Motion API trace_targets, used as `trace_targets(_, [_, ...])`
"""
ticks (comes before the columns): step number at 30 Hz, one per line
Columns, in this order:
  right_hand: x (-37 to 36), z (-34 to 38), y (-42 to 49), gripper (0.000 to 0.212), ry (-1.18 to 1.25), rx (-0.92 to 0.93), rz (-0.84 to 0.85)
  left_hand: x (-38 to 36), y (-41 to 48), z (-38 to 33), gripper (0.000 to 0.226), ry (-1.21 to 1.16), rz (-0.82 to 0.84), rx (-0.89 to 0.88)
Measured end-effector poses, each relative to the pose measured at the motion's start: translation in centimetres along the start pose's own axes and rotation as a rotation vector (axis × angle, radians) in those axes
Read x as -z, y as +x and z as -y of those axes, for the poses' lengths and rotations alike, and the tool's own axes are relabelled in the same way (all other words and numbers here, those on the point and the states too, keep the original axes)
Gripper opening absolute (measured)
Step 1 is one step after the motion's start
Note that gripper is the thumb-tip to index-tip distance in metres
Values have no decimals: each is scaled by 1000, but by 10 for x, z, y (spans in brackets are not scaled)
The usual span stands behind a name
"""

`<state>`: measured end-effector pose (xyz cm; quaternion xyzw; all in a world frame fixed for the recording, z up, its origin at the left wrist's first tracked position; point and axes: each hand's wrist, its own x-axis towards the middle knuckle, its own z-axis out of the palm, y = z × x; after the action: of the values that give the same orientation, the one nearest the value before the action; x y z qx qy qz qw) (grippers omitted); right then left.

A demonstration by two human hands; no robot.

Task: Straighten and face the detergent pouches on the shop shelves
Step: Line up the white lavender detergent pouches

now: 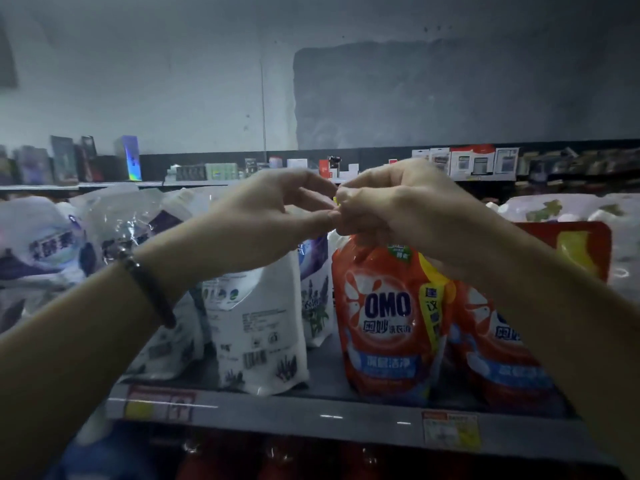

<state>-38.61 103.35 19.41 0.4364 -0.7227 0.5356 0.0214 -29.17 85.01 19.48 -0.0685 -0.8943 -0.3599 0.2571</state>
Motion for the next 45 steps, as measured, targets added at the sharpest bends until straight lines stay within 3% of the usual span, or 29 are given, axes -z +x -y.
trace_targets(4, [-24,-11,-15,16,-30,13,39,-4,-31,17,44,-24,-6,-1])
trace_targets(8, [-48,-22,-23,19,24,-18,17,-4,-56,36,60,66,-51,-5])
trace_targets(10, [-60,-30,-26,19,37,-49,-15,-5,-65,51,53,75,-119,0])
trace_targets(13, [-81,-48,-31,20,90,-111,-95,-5,-78,82,36,36,-207,20])
trace_targets(17, [-117,-68,-39,16,196,-182,-267,-7,-101,120,35,44,-357,38])
trace_targets(23, [-168,-82,-53,23,340,-196,-409,-2,-116,167,47,104,-471,68])
trace_targets(29, [-196,-86,-48,41,296,-174,-576,-11,-118,193,70,-17,-412,57])
trace_targets(35, [-210,-98,-37,39,288,-223,-589,-31,-120,199,89,-133,-321,64])
trace_targets(40, [-202,-110,-21,42,320,-281,-554,-46,-119,191,95,-201,-370,73])
trace_targets(45, [-204,-124,-13,27,359,-270,-449,-59,-122,189,97,-263,-388,93])
